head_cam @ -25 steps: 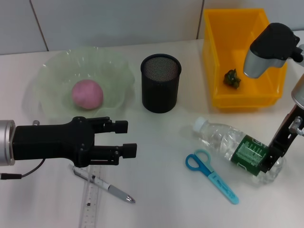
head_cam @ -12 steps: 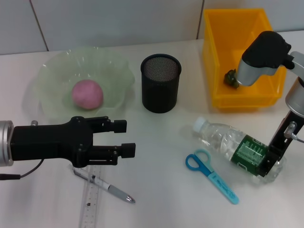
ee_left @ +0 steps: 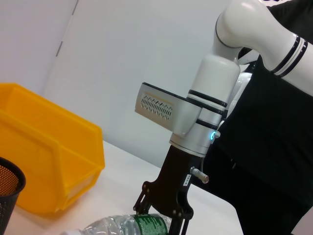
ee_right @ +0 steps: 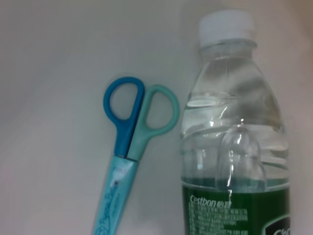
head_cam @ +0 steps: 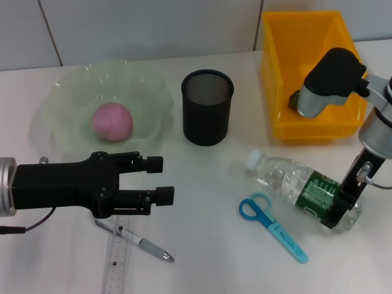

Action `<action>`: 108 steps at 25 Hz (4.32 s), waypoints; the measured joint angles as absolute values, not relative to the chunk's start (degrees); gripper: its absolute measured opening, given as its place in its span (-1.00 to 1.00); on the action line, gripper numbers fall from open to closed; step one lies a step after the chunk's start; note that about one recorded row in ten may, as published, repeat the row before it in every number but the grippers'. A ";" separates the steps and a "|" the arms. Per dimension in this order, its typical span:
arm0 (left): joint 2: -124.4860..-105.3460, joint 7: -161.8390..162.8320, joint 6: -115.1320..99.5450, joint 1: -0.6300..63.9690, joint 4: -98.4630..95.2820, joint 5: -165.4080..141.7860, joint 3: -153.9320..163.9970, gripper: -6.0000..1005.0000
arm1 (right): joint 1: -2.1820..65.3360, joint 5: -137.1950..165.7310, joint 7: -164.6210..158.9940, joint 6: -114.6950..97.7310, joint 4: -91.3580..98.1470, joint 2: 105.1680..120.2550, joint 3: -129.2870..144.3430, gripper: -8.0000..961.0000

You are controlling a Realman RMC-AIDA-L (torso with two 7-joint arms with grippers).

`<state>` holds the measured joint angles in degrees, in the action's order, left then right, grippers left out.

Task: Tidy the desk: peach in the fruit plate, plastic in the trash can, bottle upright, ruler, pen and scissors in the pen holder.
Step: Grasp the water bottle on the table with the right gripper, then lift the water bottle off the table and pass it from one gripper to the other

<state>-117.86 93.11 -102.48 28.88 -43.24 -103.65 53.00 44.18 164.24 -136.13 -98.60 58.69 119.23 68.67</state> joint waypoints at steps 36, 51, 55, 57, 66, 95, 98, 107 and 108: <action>-117.77 93.08 -102.65 28.74 -43.24 -103.09 52.90 0.56 | 44.32 163.65 -136.23 -97.53 57.25 119.26 69.52 0.59; -117.77 93.08 -102.65 28.65 -43.24 -103.09 52.91 0.56 | 44.24 162.78 -135.93 -97.47 57.31 119.26 69.53 0.59; -117.77 93.08 -102.65 28.65 -43.24 -103.09 52.91 0.56 | 43.89 162.49 -135.41 -96.91 57.66 119.26 69.52 0.59; -117.77 93.08 -102.65 28.65 -43.24 -103.09 52.91 0.56 | 43.65 162.43 -135.17 -96.44 57.69 119.26 69.51 0.59; -117.66 93.08 -102.65 28.65 -43.24 -103.09 52.91 0.56 | 41.32 159.73 -134.36 -96.36 63.03 119.26 69.62 0.59; -117.33 93.00 -102.65 29.18 -43.24 -103.10 52.82 0.56 | 40.15 157.83 -133.52 -96.42 65.04 119.26 70.75 0.59; -117.29 92.99 -102.65 29.23 -43.24 -103.10 52.82 0.56 | 40.15 157.80 -133.51 -96.41 64.99 119.26 70.75 0.59; -117.24 92.98 -102.65 29.27 -43.24 -103.09 52.81 0.56 | 39.58 156.41 -132.86 -96.11 65.48 119.20 70.68 0.59; -117.24 92.99 -102.65 29.27 -43.24 -103.09 52.71 0.56 | 39.42 156.10 -132.79 -96.10 65.67 119.18 70.70 0.59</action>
<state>-117.24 92.99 -102.65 29.27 -43.24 -103.09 52.71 39.42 156.10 -132.79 -96.10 65.67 119.18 70.70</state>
